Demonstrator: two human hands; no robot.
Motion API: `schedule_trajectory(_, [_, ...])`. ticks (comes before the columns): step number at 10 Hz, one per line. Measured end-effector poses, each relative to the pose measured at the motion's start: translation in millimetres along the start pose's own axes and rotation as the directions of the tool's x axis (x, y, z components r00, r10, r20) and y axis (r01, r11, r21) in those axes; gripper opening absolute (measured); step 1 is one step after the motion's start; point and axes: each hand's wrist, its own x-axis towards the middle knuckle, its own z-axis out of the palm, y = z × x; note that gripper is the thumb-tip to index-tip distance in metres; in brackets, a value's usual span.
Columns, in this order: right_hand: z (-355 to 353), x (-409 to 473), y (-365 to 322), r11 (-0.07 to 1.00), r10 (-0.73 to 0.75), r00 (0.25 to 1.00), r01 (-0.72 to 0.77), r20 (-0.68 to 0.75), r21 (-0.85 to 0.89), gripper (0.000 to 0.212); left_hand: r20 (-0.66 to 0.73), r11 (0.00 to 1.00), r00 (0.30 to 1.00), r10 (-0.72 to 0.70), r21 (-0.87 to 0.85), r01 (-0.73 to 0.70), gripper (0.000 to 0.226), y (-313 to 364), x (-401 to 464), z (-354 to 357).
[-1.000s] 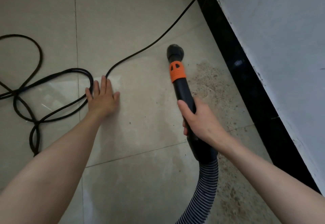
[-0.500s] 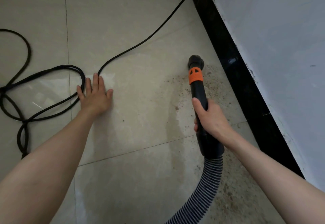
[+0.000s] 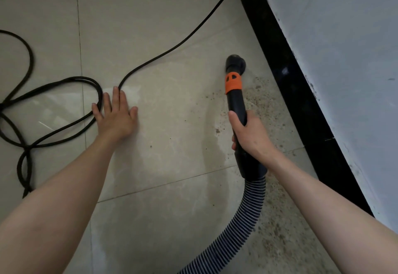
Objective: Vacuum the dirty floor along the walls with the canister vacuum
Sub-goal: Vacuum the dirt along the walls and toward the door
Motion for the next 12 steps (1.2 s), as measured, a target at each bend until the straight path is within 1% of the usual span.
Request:
schedule_trajectory(1, [-10, 6, 7, 0.999, 0.053, 0.996, -0.053, -0.067, 0.005, 0.030, -0.007, 1.000, 1.000, -0.007, -0.003, 0.007, 0.062, 1, 0, 1])
schedule_trajectory(3, [-29, 12, 13, 0.990, 0.137, 0.979, -0.138, -0.148, 0.000, 0.033, -0.004, 1.000, 1.000, -0.008, -0.006, 0.008, 0.063, 1, 0, 0])
schedule_trajectory(4, [-36, 10, 11, 0.987, 0.157, 0.976, -0.150, -0.151, 0.054, 0.032, -0.006, 1.000, 1.000, -0.004, -0.008, 0.004, 0.063, 2, -2, -1])
schedule_trajectory(5, [-39, 1, 10, 0.984, 0.151, 0.978, -0.135, -0.142, 0.117, 0.031, 0.010, 1.000, 1.000, -0.003, -0.011, 0.003, 0.063, 4, -2, -3])
schedule_trajectory(6, [-38, -9, 13, 0.989, 0.118, 0.988, -0.107, -0.103, 0.103, 0.029, 0.036, 1.000, 0.999, 0.004, -0.023, -0.003, 0.062, 5, 0, -8])
schedule_trajectory(8, [-28, -27, 14, 0.998, 0.029, 0.998, -0.026, -0.059, 0.050, 0.027, 0.048, 0.998, 0.997, 0.068, -0.018, -0.067, 0.059, 14, -8, -18])
schedule_trajectory(9, [-18, -42, 14, 0.999, -0.041, 0.999, 0.041, 0.015, -0.033, 0.020, -0.012, 0.987, 0.997, 0.073, -0.143, -0.074, 0.055, 31, -23, -25])
schedule_trajectory(10, [-12, -52, 7, 0.988, -0.102, 0.993, 0.107, 0.055, -0.108, 0.028, -0.087, 0.880, 0.992, 0.092, -0.460, -0.122, 0.043, 60, -52, -31])
schedule_trajectory(11, [-5, -62, 0, 0.988, -0.102, 0.986, 0.116, 0.134, -0.105, 0.030, 0.101, 0.554, 0.986, 0.129, -0.833, 0.013, 0.043, 104, -100, -43])
schedule_trajectory(12, [5, -78, 8, 0.977, -0.086, 0.966, 0.129, 0.245, -0.167, 0.031, 0.295, 0.318, 0.938, 0.182, -0.920, 0.228, 0.051, 137, -135, -51])
